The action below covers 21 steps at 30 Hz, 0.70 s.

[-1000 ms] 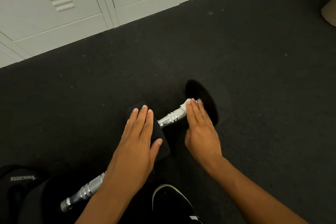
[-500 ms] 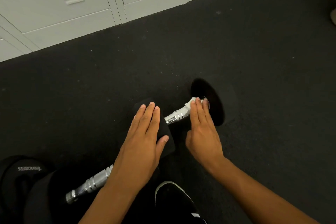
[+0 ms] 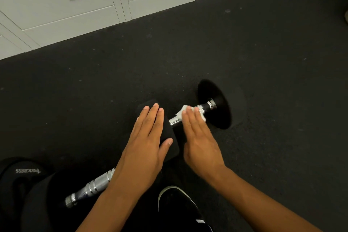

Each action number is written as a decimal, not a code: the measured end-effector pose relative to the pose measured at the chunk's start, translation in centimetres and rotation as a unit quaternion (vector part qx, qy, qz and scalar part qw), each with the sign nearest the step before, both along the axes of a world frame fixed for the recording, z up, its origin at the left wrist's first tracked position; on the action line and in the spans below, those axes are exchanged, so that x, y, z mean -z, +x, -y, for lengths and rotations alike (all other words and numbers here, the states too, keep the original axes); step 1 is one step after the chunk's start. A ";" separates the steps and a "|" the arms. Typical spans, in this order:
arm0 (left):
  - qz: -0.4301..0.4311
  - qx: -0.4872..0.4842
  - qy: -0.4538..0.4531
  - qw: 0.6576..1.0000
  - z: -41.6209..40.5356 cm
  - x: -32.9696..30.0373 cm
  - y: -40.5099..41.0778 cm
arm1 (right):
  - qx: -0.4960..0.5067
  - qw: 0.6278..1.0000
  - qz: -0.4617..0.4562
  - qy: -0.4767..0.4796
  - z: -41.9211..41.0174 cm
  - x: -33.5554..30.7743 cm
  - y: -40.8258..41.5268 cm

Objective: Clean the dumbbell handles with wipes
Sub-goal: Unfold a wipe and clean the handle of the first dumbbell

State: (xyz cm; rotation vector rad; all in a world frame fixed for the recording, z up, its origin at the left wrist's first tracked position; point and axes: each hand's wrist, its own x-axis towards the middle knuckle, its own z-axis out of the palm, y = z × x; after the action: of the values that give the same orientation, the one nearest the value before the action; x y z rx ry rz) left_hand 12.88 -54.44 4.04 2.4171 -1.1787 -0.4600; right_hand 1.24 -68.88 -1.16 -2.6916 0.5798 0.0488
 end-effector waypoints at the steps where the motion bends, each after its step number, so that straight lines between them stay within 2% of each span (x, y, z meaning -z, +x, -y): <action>1: 0.000 0.000 0.001 1.000 0.0 0.0 0.0 | -0.010 1.000 0.002 -0.001 -0.1 0.1 0.1; 6: -0.011 0.001 0.001 1.000 0.2 -0.4 -0.1 | 0.102 0.995 0.015 -0.003 2.7 0.4 0.4; 10: -0.011 0.003 -0.006 1.000 0.1 -0.2 -0.1 | 0.095 0.995 0.006 0.001 1.7 0.5 0.8; 14: -0.002 -0.002 0.000 1.000 0.1 0.0 -0.2 | 0.013 1.000 0.013 0.004 -0.2 0.5 0.6; 19: -0.013 0.000 -0.001 1.000 0.1 -0.2 -0.2 | 0.099 0.995 0.022 0.000 3.0 1.1 0.3; 21: -0.016 -0.003 -0.005 1.000 0.1 -0.3 -0.2 | 0.105 0.994 0.020 -0.001 3.0 1.1 0.3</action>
State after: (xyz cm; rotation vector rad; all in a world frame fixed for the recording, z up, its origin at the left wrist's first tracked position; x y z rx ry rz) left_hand 12.67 -54.59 4.34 2.3968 -1.1568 -0.4873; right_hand 1.51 -71.93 -2.30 -2.6118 0.8462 -0.0637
